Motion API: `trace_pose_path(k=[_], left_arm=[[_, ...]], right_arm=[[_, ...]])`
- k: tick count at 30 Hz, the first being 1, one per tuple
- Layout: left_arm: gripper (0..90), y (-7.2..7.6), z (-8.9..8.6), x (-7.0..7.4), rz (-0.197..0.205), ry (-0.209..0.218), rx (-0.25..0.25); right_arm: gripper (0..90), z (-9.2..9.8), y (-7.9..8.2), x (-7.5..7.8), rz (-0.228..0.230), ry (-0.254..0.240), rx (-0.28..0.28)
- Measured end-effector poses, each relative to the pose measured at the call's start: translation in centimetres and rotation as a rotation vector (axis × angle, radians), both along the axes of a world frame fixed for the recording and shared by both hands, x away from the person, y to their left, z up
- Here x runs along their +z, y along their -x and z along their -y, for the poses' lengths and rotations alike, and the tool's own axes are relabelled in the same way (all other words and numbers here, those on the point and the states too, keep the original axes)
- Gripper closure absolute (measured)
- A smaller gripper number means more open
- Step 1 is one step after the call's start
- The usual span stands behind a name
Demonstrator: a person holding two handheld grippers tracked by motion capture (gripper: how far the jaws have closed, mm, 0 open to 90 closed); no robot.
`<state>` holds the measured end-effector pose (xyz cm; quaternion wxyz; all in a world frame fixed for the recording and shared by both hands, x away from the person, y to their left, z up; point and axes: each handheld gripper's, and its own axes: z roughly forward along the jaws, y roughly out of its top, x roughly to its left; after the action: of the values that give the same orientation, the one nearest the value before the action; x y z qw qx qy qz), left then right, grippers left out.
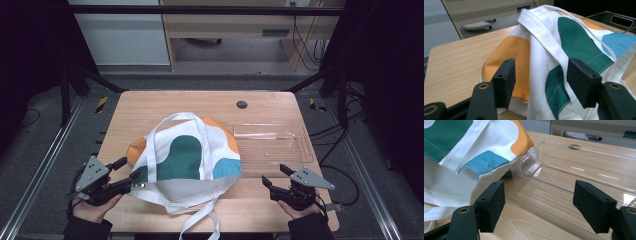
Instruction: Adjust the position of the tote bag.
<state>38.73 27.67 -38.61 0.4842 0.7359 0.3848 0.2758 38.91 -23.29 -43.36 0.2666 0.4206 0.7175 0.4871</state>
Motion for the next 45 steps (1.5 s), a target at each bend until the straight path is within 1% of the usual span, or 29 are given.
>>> trace_pose_path(k=[3,4,6,8,10,14,18,21,22,23,26,27,28,30,33,38,39,40,43,45], left_arm=[[42.6,-0.1,0.4,-0.2,-0.019,-0.013,-0.001],[43.4,-0.2,0.5,-0.2,-0.023,-0.024,-0.002],[46.3,-0.3,0.6,-0.4,-0.039,-0.034,-0.003],[49.0,-0.3,0.7,-0.5,-0.052,-0.041,0.006],[51.6,-0.4,0.7,-0.7,-0.069,-0.039,0.015],[55.8,-0.5,0.7,-1.0,-0.087,-0.043,0.028],[60.3,-0.6,0.7,-1.2,-0.103,-0.042,0.042],[63.4,-0.6,0.7,-1.3,-0.111,-0.037,0.048],[66.0,-0.7,0.7,-1.3,-0.115,-0.035,0.047],[66.0,-0.7,0.8,-1.3,-0.117,-0.036,0.05],[71.1,-0.7,0.8,-1.3,-0.123,-0.03,0.056],[72.5,-0.8,0.9,-1.3,-0.125,-0.03,0.061],[76.4,-0.8,0.9,-1.3,-0.127,-0.029,0.063],[77.3,-0.8,1.0,-1.3,-0.128,-0.023,0.066],[80.4,-0.9,1.1,-1.2,-0.123,-0.014,0.067],[82.1,-0.9,1.3,-1.1,-0.116,0.001,0.064],[82.2,-0.9,1.3,-1.1,-0.114,0.004,0.064],[82.2,-0.9,1.3,-1.1,-0.112,0.007,0.065],[82.2,-0.9,1.3,-1.2,-0.105,0.017,0.068],[82.2,-0.8,1.4,-1.2,-0.1,0.019,0.068]], right_arm=[[29.4,-0.2,0.1,0.0,-0.003,-0.002,0.017],[30.7,-0.2,0.1,0.1,-0.002,-0.001,0.022],[33.2,-0.4,0.2,0.1,-0.004,-0.004,0.032],[36.7,-0.6,0.2,0.2,-0.008,-0.004,0.047],[40.6,-0.8,0.3,0.3,-0.014,-0.011,0.061],[48.2,-1.6,0.4,0.5,-0.02,-0.018,0.095],[54.5,-2.8,0.4,0.7,-0.024,-0.012,0.134],[57.9,-3.6,0.4,0.8,-0.03,-0.018,0.155],[60.1,-4.2,0.3,0.9,-0.035,-0.023,0.17],[60.1,-4.2,0.3,0.9,-0.035,-0.023,0.17],[64.8,-5.3,0.3,1.0,-0.042,-0.031,0.193],[66.6,-5.6,0.2,1.0,-0.043,-0.034,0.207],[70.6,-6.6,0.2,1.0,-0.048,-0.035,0.231],[72.3,-6.9,0.2,1.1,-0.051,-0.039,0.239],[78.1,-8.2,0.3,1.0,-0.049,-0.036,0.266],[86.8,-9.8,0.3,0.9,-0.053,-0.032,0.297],[89.3,-10.3,0.2,0.8,-0.058,-0.029,0.307],[89.3,-10.3,0.2,0.8,-0.058,-0.029,0.307],[90.0,-11.1,0.0,0.6,-0.067,-0.034,0.319],[90.0,-11.6,-0.1,0.4,-0.074,-0.046,0.326]])
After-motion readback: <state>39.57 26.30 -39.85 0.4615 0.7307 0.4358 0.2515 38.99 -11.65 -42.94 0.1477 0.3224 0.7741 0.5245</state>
